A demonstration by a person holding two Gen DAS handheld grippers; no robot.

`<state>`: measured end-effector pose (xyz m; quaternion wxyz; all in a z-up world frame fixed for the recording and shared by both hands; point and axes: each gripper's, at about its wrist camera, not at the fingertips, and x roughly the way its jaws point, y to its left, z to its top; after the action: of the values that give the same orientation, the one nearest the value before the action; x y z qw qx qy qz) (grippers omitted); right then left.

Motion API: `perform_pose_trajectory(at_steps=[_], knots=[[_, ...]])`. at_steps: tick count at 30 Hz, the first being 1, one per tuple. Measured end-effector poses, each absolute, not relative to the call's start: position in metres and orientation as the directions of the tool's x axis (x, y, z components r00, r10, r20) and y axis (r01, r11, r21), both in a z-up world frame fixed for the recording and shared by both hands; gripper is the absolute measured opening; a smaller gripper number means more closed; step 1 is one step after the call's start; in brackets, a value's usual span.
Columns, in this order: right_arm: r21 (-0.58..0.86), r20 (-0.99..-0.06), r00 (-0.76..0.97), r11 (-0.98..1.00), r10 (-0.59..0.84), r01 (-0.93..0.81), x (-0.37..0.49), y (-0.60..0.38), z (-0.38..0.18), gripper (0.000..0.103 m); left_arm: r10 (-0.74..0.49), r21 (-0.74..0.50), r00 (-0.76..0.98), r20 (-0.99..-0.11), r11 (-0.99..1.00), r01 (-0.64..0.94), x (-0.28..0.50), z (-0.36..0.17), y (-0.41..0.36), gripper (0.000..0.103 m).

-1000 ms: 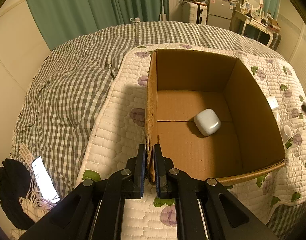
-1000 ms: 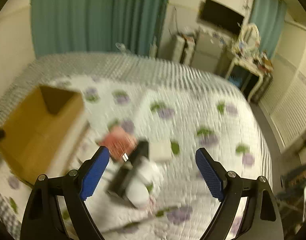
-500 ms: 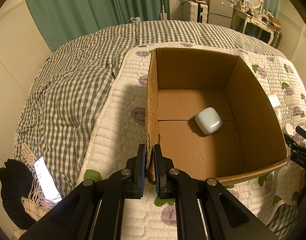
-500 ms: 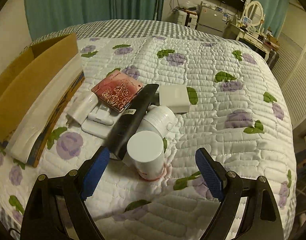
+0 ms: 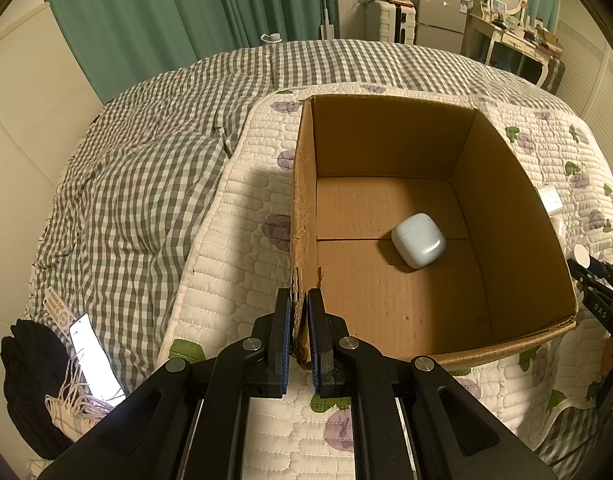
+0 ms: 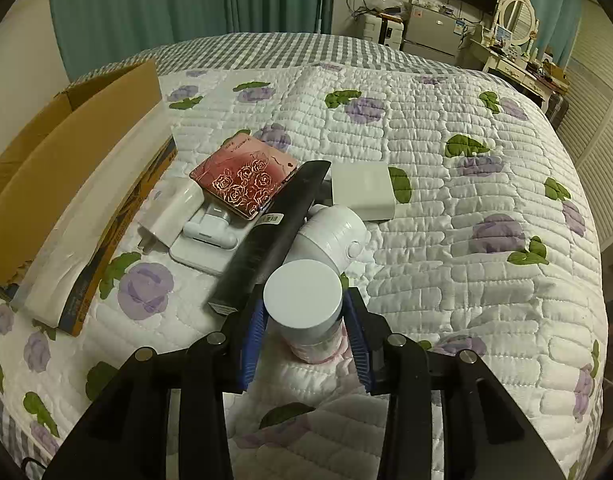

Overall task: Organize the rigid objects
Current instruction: 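Grasp the white red-labelled jar with the right tool, then carry the white jar into the box with the right tool and release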

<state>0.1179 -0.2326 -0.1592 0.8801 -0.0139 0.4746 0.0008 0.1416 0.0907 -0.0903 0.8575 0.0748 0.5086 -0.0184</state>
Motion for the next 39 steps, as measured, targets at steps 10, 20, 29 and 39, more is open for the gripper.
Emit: perform_pose_trajectory(at_steps=[10,20,29,39], knots=[[-0.043,-0.743,0.669,0.996,0.018,-0.074,0.107,-0.218,-0.086,0.037,0.044,0.109,0.482,-0.875,0.988,0.107,0.142,-0.090,0.090,0.008],[-0.080,-0.584,0.787,0.951,0.198,-0.299,0.120,-0.145,0.024,0.037,0.037,0.099,0.478,-0.878,0.989,0.105,0.141,-0.090,0.092,0.008],[-0.010,-0.640,0.683,0.886,0.350,-0.463,0.137,-0.073,0.002,0.037,0.033,0.094,0.475,-0.880,0.990,0.106,0.141,-0.089,0.091,0.008],[0.015,-0.781,0.539,0.872,0.316,-0.489,0.143,-0.052,-0.074,0.037,0.036,0.098,0.474,-0.880,0.989,0.107,0.141,-0.089,0.091,0.008]])
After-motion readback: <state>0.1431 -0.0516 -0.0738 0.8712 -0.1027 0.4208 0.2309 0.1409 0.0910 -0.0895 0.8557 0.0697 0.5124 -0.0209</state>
